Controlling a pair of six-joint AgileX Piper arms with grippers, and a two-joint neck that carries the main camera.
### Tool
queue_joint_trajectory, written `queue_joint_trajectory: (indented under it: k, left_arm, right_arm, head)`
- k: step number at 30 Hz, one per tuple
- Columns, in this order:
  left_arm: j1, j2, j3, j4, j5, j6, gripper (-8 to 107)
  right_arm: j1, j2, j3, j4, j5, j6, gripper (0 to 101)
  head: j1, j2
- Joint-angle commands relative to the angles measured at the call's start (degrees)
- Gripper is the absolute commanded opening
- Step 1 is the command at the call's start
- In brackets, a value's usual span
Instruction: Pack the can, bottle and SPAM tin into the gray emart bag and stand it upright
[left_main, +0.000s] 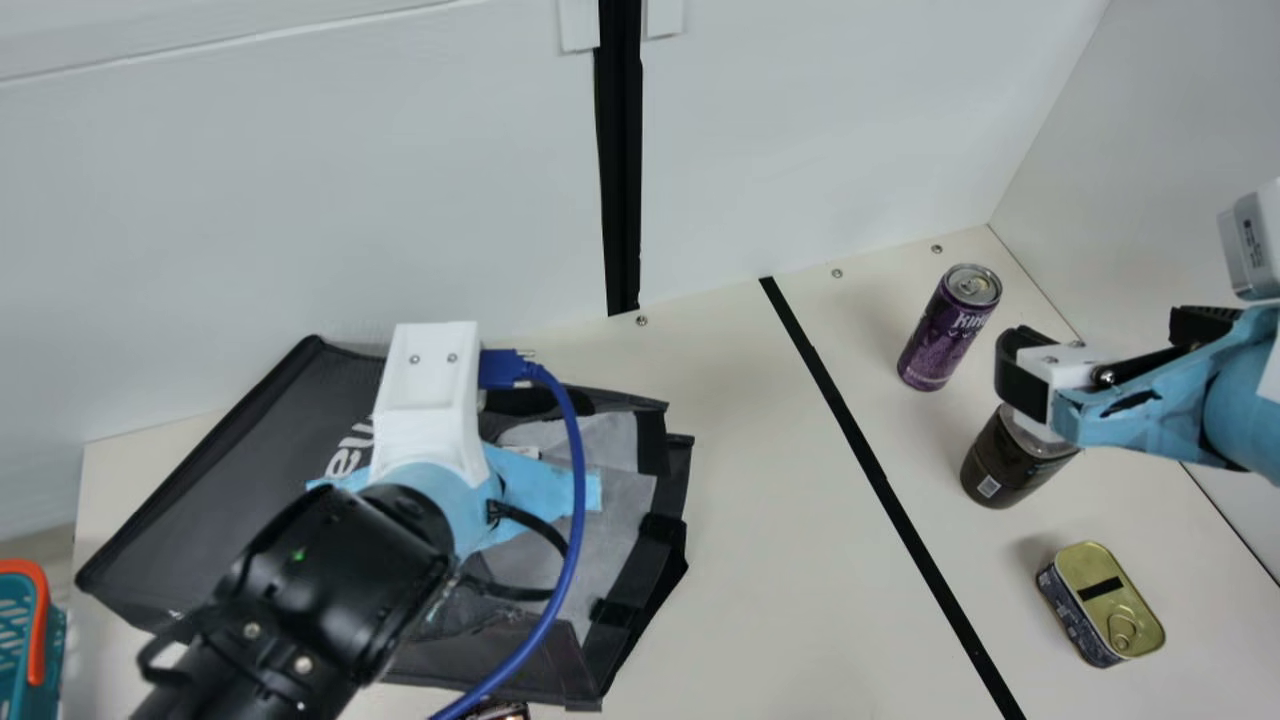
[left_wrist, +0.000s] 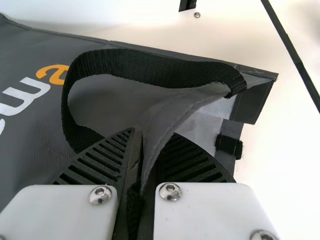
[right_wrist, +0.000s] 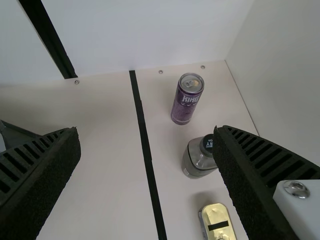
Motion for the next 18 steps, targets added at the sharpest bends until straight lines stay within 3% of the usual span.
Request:
queue_joint_trajectory:
  k: [1, 18]
  left_arm:
    - [0.7, -0.1, 0.4, -1.6, -0.7, 0.5, -8]
    - [7.4, -1.4, 2.5, -13.4, -5.1, 7.0, -8]
  right_arm:
    - [0.0, 0.0, 0.0, 0.0, 0.0, 0.0, 95]
    - [0.0, 0.0, 0.0, 0.0, 0.0, 0.0, 95]
  head:
    - [-1.4, -0.1]
    - [-1.4, -0.1]
